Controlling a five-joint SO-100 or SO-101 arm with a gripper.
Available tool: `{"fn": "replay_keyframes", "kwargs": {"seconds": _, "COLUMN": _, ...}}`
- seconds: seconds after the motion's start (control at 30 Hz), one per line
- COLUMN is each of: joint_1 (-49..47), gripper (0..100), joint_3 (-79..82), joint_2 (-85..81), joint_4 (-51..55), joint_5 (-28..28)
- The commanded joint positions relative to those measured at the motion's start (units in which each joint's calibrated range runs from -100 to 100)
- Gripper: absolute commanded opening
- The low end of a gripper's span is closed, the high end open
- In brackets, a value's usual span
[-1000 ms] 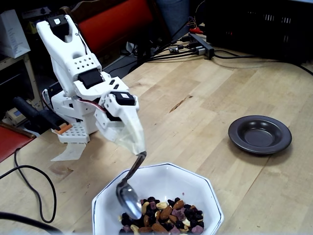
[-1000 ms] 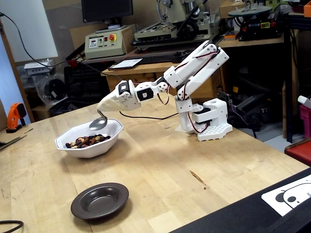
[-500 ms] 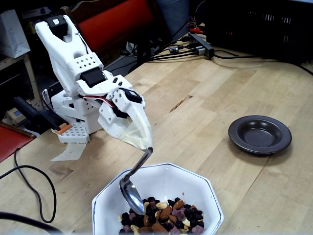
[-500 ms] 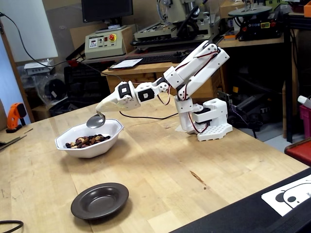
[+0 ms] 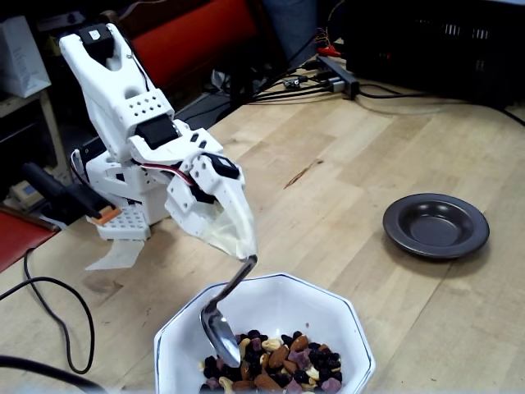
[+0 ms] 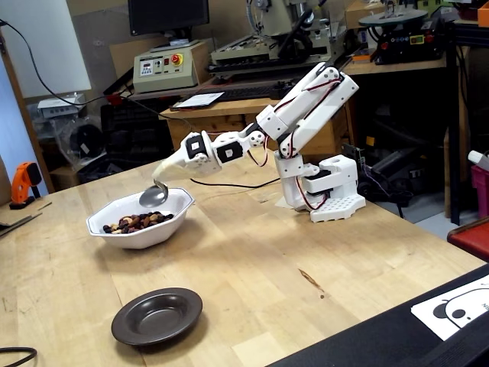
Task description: Use spoon to transfer food from the white bowl to brown plate
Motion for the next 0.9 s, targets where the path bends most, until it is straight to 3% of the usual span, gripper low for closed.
{"fn": "replay_keyframes", "kwargs": {"seconds": 0.0, "joint_1": -0.5, "gripper": 4, "joint_3": -1.71, "joint_2": 6.1, "joint_4": -1.23, "joint_5": 0.1}}
{"fn": "replay_keyframes", "kwargs": {"seconds": 0.87, "joint_1": -0.5, "gripper": 4, "joint_3": -22.51, "joint_2": 25.44, "joint_4": -1.39, "joint_5": -0.29}}
